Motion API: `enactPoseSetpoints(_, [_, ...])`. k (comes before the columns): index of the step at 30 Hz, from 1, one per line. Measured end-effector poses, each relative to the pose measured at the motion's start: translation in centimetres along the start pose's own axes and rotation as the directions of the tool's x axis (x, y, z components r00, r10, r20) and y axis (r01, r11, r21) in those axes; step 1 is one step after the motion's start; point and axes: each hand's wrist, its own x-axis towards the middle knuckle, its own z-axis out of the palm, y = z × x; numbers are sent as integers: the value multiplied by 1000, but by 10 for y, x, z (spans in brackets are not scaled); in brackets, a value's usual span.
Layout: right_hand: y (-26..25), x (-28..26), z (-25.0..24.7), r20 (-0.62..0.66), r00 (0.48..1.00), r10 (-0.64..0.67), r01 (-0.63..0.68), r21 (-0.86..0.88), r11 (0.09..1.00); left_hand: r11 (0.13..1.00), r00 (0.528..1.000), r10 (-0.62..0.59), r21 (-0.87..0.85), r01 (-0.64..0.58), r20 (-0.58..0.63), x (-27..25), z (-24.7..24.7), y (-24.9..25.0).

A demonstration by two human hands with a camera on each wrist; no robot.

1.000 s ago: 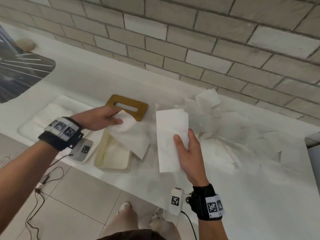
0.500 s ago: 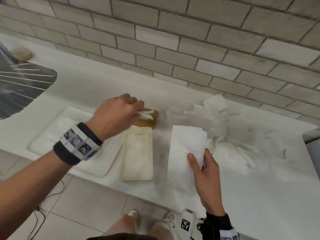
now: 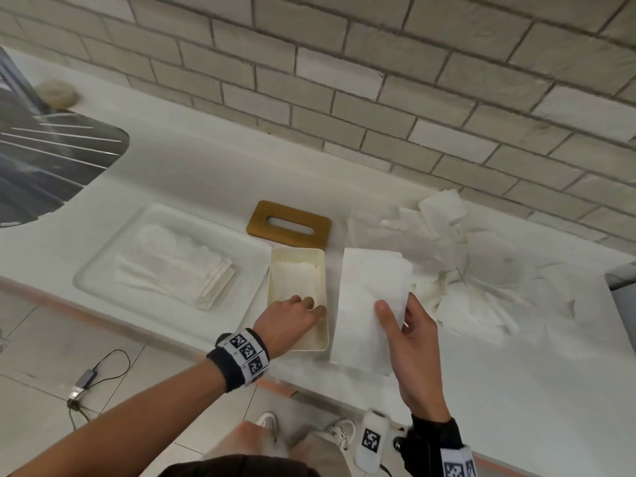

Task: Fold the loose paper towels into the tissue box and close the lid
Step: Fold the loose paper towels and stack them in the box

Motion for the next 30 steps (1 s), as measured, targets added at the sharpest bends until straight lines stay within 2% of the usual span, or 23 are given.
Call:
enactPoseSetpoints(5, [-1, 22, 28, 115, 993, 28, -17, -97, 995, 988, 982, 3, -153, 27, 188, -4, -18, -7])
enactPoseSetpoints(7, [-3, 36, 44, 151, 987, 50, -34, -104, 994, 986, 986, 0, -167, 29, 167, -15, -26, -10])
enactPoseSetpoints(8, [-1, 44, 54, 152, 987, 53, -37, -106, 994, 982, 995, -18, -184, 36, 100, -22, -26, -13])
enactPoseSetpoints(9, [1, 52, 63, 145, 988, 54, -37, -117, 992, 978, 999, -36, -208, 29, -30, -30, -25, -16])
enactPoseSetpoints(11, [6, 65, 84, 108, 993, 35, -11, -214, 977, 959, 956, -137, -278, 62, -259, -48, -15, -25])
enactPoseSetpoints(12, [10, 70, 94, 107, 994, 29, 2, -277, 961, 932, 921, -240, -338, 130, -307, -55, -8, -30])
enactPoseSetpoints(13, [14, 72, 105, 120, 992, 33, 9, -331, 944, 891, 897, -338, -405, 206, -286, -61, -2, -33])
enactPoseSetpoints(15, [22, 69, 128, 166, 982, 85, -12, -398, 917, 752, 872, -478, -564, 343, -106, -66, 4, -38])
enactPoseSetpoints(17, [34, 63, 147, 177, 979, 106, -7, -485, 874, 645, 840, -543, -628, 435, 24, -63, 6, -41])
enactPoseSetpoints(18, [42, 60, 154, 170, 979, 111, -2, -539, 842, 628, 831, -554, -634, 451, 42, -60, 6, -41])
enactPoseSetpoints(22, [59, 50, 163, 171, 970, 174, -14, -673, 740, 649, 837, -547, -614, 449, 35, -54, 5, -46])
enactPoseSetpoints(25, [55, 43, 163, 221, 937, 269, -38, -703, 711, 694, 856, -517, -579, 428, 13, -55, 3, -56])
enactPoseSetpoints(28, [60, 47, 173, 199, 955, 220, 26, -795, 606, 740, 865, -500, -535, 408, -32, -56, -4, -63])
enactPoseSetpoints(30, [60, 47, 182, 197, 959, 204, 44, -813, 581, 759, 862, -505, -496, 421, -41, -55, -8, -66])
